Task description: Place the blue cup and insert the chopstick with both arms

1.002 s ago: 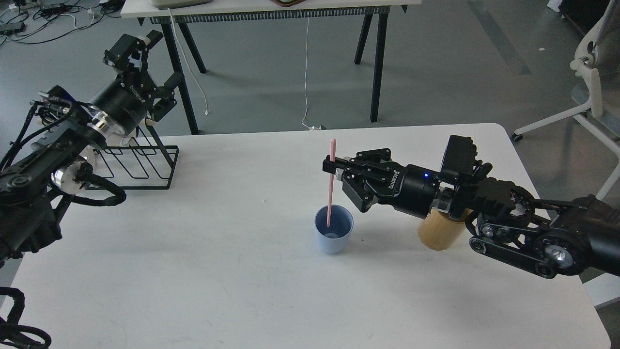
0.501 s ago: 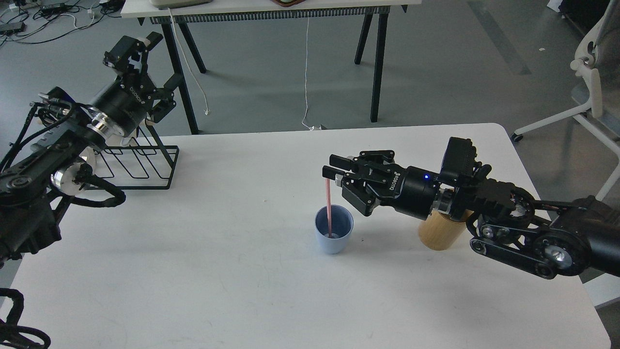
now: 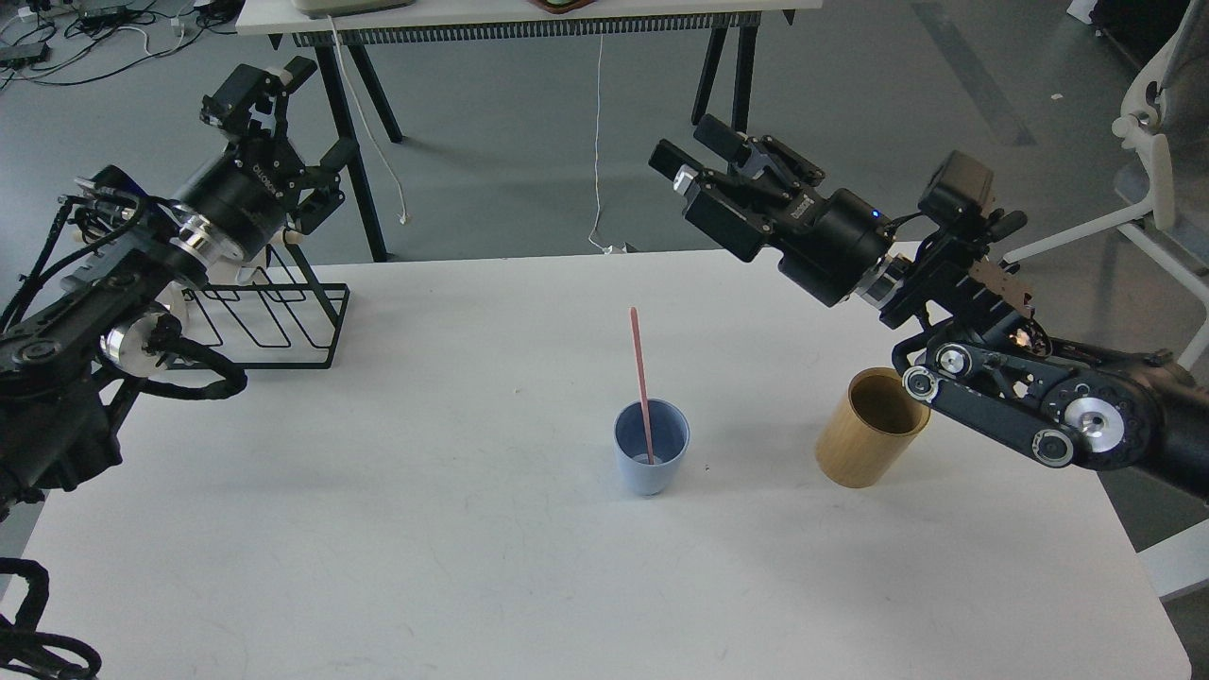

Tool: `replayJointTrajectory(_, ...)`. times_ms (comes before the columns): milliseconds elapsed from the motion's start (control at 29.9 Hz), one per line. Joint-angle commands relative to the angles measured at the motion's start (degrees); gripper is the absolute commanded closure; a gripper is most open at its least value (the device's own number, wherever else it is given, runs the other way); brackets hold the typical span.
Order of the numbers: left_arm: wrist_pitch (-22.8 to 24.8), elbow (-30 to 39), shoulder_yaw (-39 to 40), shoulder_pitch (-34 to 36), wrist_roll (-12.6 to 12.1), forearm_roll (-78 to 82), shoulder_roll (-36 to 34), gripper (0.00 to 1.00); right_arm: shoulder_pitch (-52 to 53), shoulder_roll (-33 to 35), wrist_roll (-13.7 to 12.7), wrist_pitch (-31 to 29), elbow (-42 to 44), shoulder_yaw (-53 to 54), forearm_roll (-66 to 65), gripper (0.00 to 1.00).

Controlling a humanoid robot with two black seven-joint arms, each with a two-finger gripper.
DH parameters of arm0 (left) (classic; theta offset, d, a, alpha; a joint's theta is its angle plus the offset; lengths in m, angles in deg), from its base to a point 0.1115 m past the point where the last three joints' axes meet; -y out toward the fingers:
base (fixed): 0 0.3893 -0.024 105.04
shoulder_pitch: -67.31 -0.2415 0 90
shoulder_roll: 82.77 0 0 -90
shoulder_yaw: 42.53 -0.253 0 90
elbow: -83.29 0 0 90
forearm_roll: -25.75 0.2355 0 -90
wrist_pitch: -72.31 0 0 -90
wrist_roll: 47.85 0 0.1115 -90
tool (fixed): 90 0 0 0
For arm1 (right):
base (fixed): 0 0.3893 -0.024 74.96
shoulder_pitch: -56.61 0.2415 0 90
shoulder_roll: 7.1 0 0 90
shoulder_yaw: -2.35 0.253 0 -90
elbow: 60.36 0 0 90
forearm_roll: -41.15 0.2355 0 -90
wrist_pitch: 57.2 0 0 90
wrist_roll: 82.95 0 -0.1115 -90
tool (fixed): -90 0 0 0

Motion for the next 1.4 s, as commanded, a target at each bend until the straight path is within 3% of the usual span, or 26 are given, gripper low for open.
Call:
replayJointTrajectory(0, 0.00, 1.37, 0.05, 0.11, -0.01, -0.12, 0.61, 0.01, 0.39, 0.65, 0.00, -3.45, 0.25, 1.79, 14.21, 0.03)
replayJointTrajectory(200, 0.00, 2.08, 0.14, 0.11, -0.01, -0.20, 2.02, 0.01, 0.13, 3.11, 0.00, -18.30, 0.51, 2.41, 44.71, 0.02)
replayJointTrajectory(267, 0.00, 2.08, 0.14, 0.11, -0.01, -0.20, 2.11, 0.01, -0.13, 3.46, 0.00, -25.76, 0.86, 2.41, 52.28, 0.02)
replayJointTrajectory(334, 0.00, 2.08, 0.14, -0.15, -0.01, -0.20, 2.11, 0.01, -0.13, 4.08, 0.00, -35.94, 2.96, 2.68, 58.61, 0.02)
replayJointTrajectory(434, 0.00, 2.17, 0.14, -0.41, -0.01, -0.29, 2.20, 0.01, -0.31, 3.91, 0.00, -56.00, 10.33, 3.20, 69.50, 0.02)
replayJointTrajectory(601, 0.00, 2.17, 0.14, -0.77, -0.01, -0.20, 2.20, 0.01, -0.66, 2.15, 0.00, -56.00, 25.80, 3.29, 75.95, 0.02)
replayJointTrajectory(701, 0.00, 2.17, 0.14, -0.77, -0.01, -0.20, 2.29, 0.01, -0.40, 0.39, 0.00, -56.00, 30.30, 3.38, 75.87, 0.02)
replayJointTrajectory(1369, 0.00, 2.17, 2.42, -4.28, -0.01, -0.20, -0.09, 0.01, -0.93, -6.11, 0.00, -56.00, 31.45, 4.79, 75.60, 0.01)
